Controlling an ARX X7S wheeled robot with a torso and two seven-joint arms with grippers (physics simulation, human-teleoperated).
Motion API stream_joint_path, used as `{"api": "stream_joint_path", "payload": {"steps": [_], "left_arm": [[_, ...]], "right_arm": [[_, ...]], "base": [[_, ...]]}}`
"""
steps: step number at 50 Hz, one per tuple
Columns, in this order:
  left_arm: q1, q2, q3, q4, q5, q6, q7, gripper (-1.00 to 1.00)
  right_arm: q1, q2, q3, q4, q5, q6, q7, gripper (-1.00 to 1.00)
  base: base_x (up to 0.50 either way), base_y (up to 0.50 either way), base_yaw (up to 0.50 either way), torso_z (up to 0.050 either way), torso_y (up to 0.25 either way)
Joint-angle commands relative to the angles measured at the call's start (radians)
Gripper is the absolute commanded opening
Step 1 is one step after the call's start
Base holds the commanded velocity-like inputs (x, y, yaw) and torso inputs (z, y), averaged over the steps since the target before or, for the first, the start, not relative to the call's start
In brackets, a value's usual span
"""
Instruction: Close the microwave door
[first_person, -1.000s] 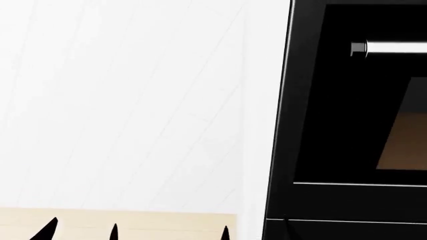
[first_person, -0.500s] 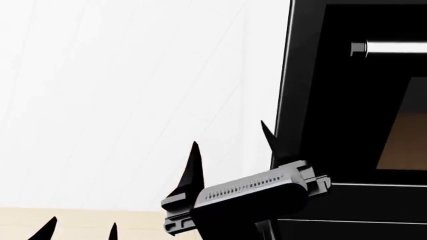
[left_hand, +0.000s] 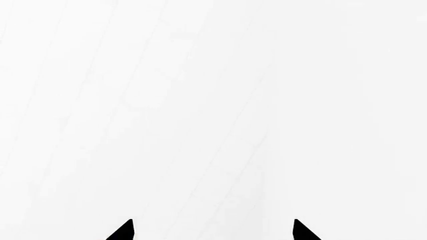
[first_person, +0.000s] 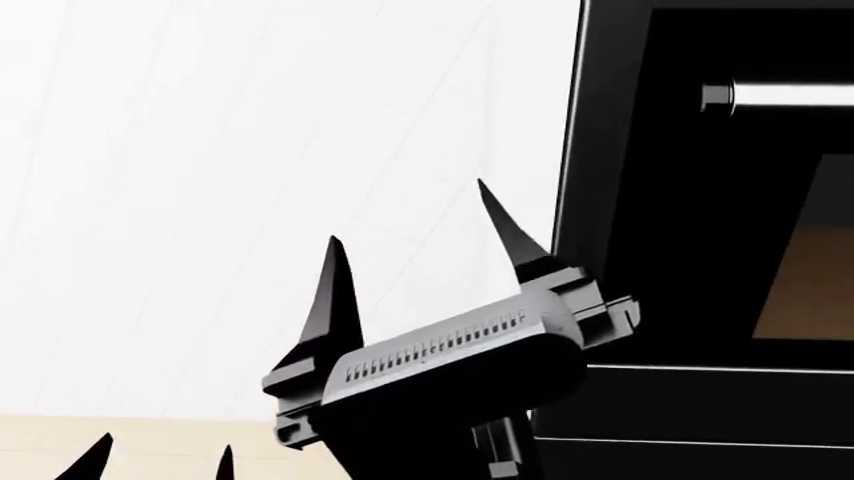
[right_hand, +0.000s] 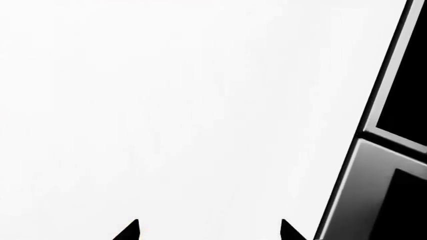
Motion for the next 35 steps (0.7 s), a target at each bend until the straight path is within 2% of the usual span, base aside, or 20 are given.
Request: {"api": "stream_joint_path", "payload": {"steps": [1,15,18,35], "left_arm": [[-0.003,-0.001,0.004,-0.003,-0.004,0.002,-0.002,1.0],[-0.002,-0.005,0.007,-0.007,-0.008,0.012,-0.003,1.0],[-0.001,-0.007,0.009,0.004,-0.009,0.004,-0.007,1.0],[-0.004,-0.009,0.013,-0.006,-0.011,0.016,-0.008,1.0]], "right_arm": [[0.077,-0.015,-0.027,-0.066,-0.011,0.088,-0.019,1.0],[0.252,-0.049,-0.062,-0.092,-0.029,0.173,-0.054,1.0],[0.298,-0.032,-0.122,-0.103,-0.063,0.194,-0.053,1.0],[0.508,-0.061,-0.077,-0.082,-0.059,0.283,-0.111,1.0]], "base": [[0.0,0.0,0.0,0.0,0.0],[0.0,0.0,0.0,0.0,0.0],[0.0,0.0,0.0,0.0,0.0],[0.0,0.0,0.0,0.0,0.0]]}}
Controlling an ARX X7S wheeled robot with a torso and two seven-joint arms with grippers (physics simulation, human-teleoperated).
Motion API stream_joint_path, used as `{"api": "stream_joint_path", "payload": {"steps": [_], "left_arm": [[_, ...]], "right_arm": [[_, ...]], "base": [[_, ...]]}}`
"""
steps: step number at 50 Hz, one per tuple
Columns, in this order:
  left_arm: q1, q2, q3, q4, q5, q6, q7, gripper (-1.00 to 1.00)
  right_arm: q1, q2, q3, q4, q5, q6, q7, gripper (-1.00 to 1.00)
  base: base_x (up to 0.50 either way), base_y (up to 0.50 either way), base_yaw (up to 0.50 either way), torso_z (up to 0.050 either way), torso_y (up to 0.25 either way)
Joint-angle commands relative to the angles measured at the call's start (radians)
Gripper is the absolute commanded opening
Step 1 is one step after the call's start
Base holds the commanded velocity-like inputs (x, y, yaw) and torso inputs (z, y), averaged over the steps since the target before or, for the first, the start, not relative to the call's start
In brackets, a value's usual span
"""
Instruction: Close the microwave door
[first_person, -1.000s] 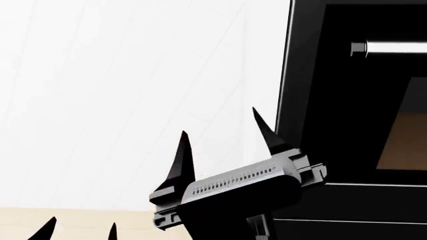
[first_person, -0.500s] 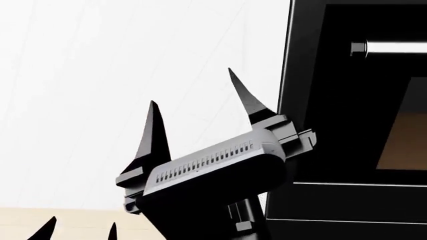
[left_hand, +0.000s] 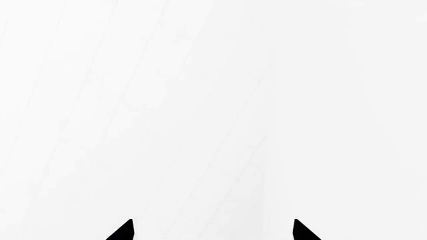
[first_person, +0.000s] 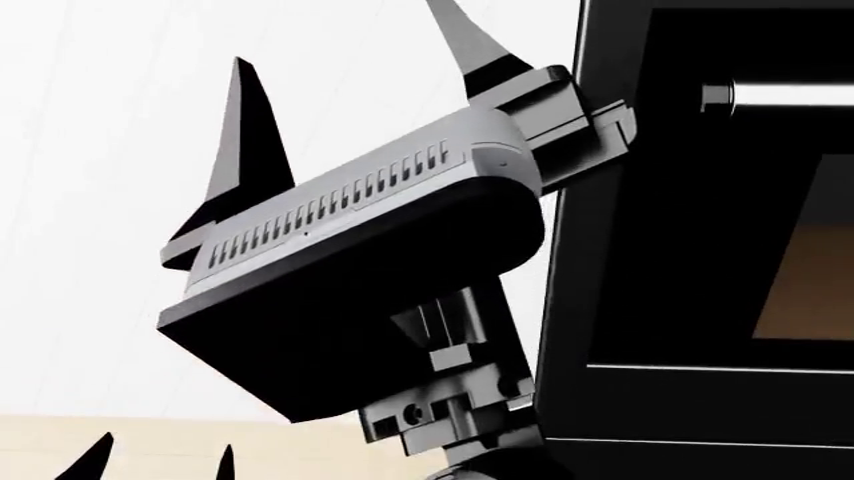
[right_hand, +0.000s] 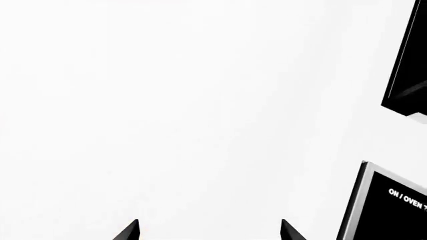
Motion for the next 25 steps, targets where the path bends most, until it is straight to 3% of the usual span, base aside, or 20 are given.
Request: {"api": "stream_joint_path", "payload": {"steps": [1,25], "left_arm": [[0.0,-0.002,0.003,-0.004,-0.002,0.008,-0.002,1.0],[-0.007,-0.006,0.009,-0.002,-0.013,0.01,-0.004,1.0]], "right_arm": [[0.137,-0.016,0.005,0.009,-0.006,0.061,-0.032,1.0],[0.365,-0.062,0.004,0.029,0.0,0.166,-0.083,1.0]], "base": [[0.0,0.0,0.0,0.0,0.0],[0.0,0.0,0.0,0.0,0.0]]}}
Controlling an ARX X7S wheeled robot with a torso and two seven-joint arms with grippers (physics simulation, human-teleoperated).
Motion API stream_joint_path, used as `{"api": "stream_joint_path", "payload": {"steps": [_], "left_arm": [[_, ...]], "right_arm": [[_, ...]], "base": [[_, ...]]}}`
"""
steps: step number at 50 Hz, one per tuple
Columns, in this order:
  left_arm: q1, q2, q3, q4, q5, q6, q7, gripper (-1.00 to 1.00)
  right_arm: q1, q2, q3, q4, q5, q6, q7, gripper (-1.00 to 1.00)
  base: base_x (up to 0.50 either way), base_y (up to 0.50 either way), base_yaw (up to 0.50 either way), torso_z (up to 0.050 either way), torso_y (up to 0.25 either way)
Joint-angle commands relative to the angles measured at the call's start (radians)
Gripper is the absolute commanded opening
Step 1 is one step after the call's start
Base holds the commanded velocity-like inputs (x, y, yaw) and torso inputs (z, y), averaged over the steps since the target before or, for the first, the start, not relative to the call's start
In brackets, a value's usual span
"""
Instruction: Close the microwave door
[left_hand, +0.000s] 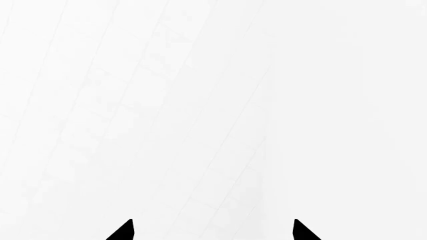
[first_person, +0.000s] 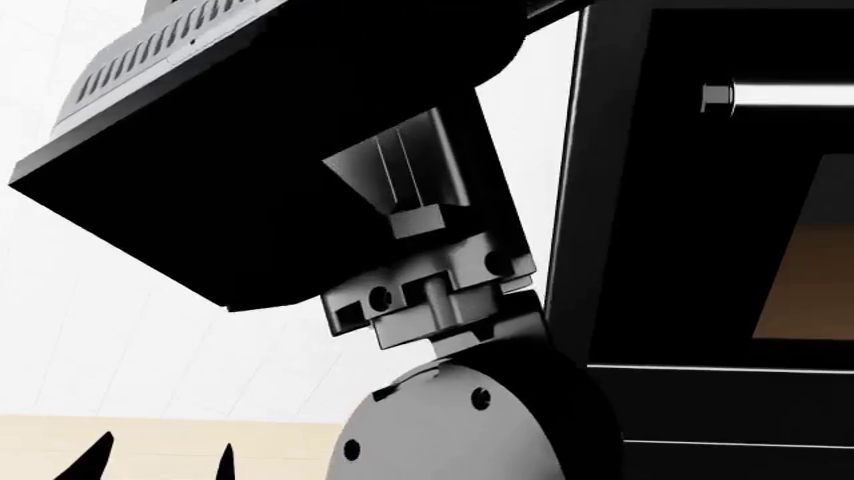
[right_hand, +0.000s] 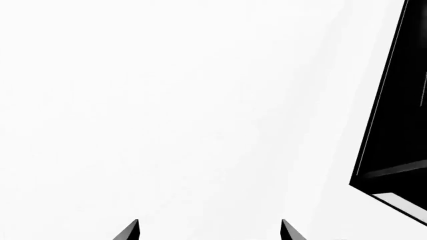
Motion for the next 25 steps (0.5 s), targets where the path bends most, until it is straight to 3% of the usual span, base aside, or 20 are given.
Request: {"api": "stream_joint_path", "payload": {"steps": [1,25], "left_arm": [[-0.005,-0.002,0.003,0.007,-0.007,-0.006,-0.003,1.0],[-0.003,-0.012,0.009,0.046,-0.021,-0.029,-0.015,1.0]], "right_arm": [[0.102,-0.02,0.005,0.011,0.003,0.043,-0.022,1.0],[0.197,-0.06,0.038,0.08,0.029,0.019,-0.034,1.0]], "base": [[0.0,0.0,0.0,0.0,0.0],[0.0,0.0,0.0,0.0,0.0]]}}
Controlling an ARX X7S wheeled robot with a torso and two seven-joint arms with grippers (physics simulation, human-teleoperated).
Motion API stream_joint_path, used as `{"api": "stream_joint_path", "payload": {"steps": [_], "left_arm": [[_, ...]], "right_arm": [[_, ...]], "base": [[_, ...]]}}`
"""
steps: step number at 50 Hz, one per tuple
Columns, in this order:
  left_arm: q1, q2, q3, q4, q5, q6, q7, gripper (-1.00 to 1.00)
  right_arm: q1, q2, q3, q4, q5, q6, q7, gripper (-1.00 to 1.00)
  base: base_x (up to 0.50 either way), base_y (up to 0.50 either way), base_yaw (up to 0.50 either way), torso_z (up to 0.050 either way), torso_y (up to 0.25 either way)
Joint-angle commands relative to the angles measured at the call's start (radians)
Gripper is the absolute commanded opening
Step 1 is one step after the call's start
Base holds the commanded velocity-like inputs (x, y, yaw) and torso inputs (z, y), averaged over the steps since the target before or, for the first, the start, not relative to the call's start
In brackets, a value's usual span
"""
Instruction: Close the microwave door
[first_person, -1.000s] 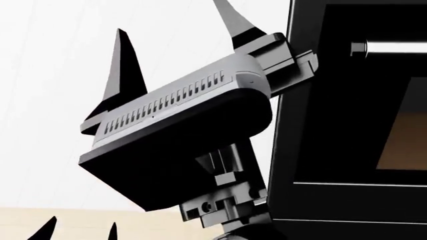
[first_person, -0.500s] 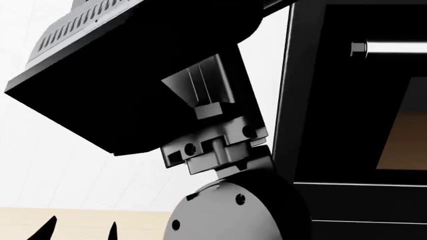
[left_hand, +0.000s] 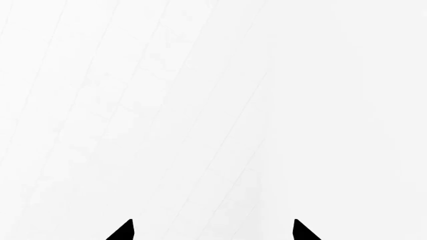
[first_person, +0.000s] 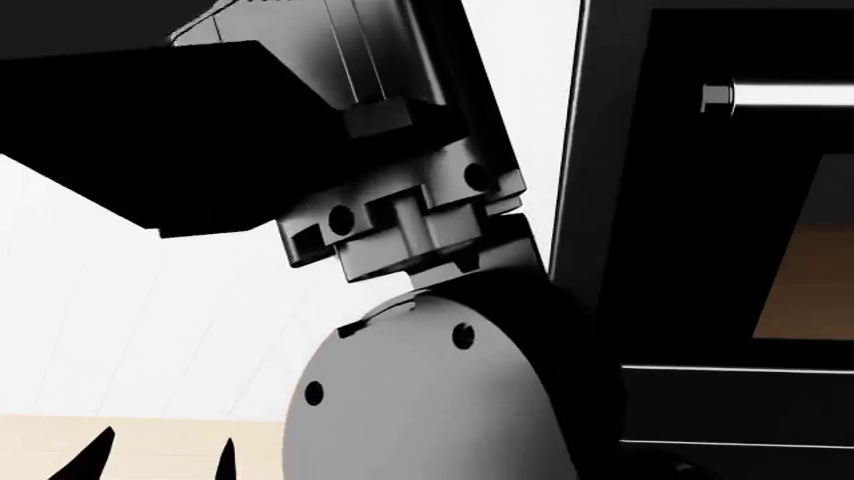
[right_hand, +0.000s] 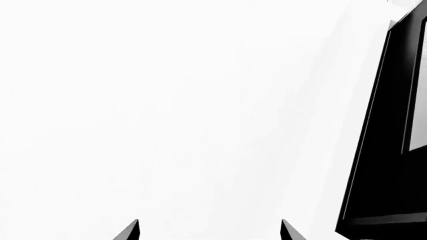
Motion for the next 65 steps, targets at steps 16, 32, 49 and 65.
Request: {"api": "stream_joint_path", "payload": {"steps": [16,32,49,65], "left_arm": [[0.0,-0.008,0.006,0.022,-0.01,-0.011,-0.011,1.0],[-0.001,-0.009,0.007,-0.001,-0.016,0.015,-0.004,1.0],[0.004,-0.011,0.015,-0.004,-0.013,0.027,-0.006,1.0],[0.003,-0.016,0.017,0.006,-0.02,0.023,-0.011,1.0]], "right_arm": [[0.119,-0.032,0.057,0.132,0.043,-0.045,-0.021,1.0],[0.248,-0.04,0.066,0.222,0.06,-0.048,-0.038,1.0],[0.362,-0.036,0.092,0.318,0.079,-0.059,-0.052,1.0],[0.426,-0.027,0.106,0.448,0.085,-0.113,-0.041,1.0]], "base": [[0.0,0.0,0.0,0.0,0.0],[0.0,0.0,0.0,0.0,0.0],[0.0,0.0,0.0,0.0,0.0],[0.0,0.0,0.0,0.0,0.0]]}}
